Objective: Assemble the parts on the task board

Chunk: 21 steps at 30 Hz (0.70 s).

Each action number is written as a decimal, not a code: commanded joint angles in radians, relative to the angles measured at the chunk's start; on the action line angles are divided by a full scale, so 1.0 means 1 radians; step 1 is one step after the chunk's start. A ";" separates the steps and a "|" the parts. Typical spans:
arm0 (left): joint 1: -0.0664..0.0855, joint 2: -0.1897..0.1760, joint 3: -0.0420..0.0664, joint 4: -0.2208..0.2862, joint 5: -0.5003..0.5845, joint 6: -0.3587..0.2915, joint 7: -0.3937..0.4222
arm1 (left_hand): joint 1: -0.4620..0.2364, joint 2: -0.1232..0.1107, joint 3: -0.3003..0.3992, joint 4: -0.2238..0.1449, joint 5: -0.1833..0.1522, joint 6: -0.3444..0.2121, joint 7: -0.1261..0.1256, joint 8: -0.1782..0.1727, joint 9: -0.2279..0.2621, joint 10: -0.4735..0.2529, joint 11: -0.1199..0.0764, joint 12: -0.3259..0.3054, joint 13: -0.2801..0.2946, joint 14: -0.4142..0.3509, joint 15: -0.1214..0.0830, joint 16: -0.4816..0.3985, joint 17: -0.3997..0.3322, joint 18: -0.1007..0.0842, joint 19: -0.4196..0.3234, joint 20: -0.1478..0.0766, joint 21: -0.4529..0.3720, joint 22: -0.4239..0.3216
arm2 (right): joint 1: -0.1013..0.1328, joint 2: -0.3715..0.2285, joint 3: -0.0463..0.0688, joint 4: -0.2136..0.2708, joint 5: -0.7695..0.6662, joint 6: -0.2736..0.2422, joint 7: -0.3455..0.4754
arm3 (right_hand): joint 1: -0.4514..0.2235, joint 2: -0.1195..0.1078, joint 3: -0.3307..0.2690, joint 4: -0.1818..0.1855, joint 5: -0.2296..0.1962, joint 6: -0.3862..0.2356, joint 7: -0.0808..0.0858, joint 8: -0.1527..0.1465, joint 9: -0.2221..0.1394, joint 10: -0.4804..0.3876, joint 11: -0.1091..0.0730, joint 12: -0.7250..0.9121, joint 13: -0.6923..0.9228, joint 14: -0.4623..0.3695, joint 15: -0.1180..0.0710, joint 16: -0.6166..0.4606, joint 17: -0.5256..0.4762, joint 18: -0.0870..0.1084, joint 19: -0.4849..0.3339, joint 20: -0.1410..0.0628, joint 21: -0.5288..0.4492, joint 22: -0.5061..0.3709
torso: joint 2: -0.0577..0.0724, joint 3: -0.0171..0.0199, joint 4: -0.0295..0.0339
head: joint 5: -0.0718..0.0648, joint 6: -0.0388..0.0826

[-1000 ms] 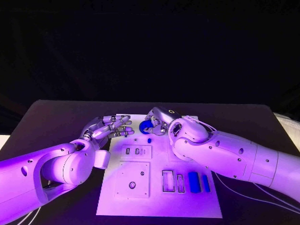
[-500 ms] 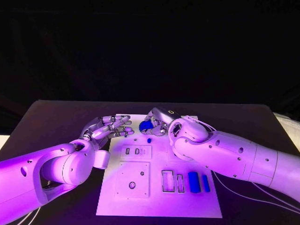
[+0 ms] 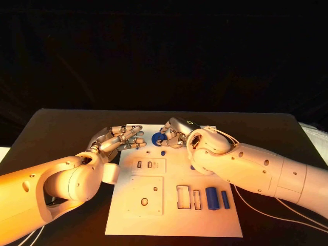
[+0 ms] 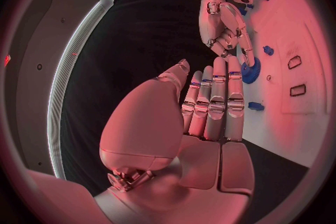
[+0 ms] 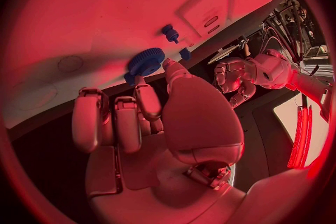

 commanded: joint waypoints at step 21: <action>0.001 -0.004 0.001 -0.007 0.006 0.020 0.009 | 0.003 0.003 0.004 -0.005 -0.002 -0.005 0.000 -0.005 0.001 -0.007 -0.002 -0.006 -0.001 -0.004 -0.003 -0.005 0.002 0.001 0.006 0.001 -0.005 -0.001 | -0.054 -0.368 0.067 0.162 0.401 -0.071 0.482 | 0.139 -0.006 0.027 -0.091 -0.072 -0.019 0.000 -0.010 -0.007 -0.025 0.000 -0.033 -0.022 0.078 0.003 0.011 0.138 -0.009 0.000 0.000 0.001 -0.001 | -0.007 0.0139 -0.0327 | -0.002 0.010</action>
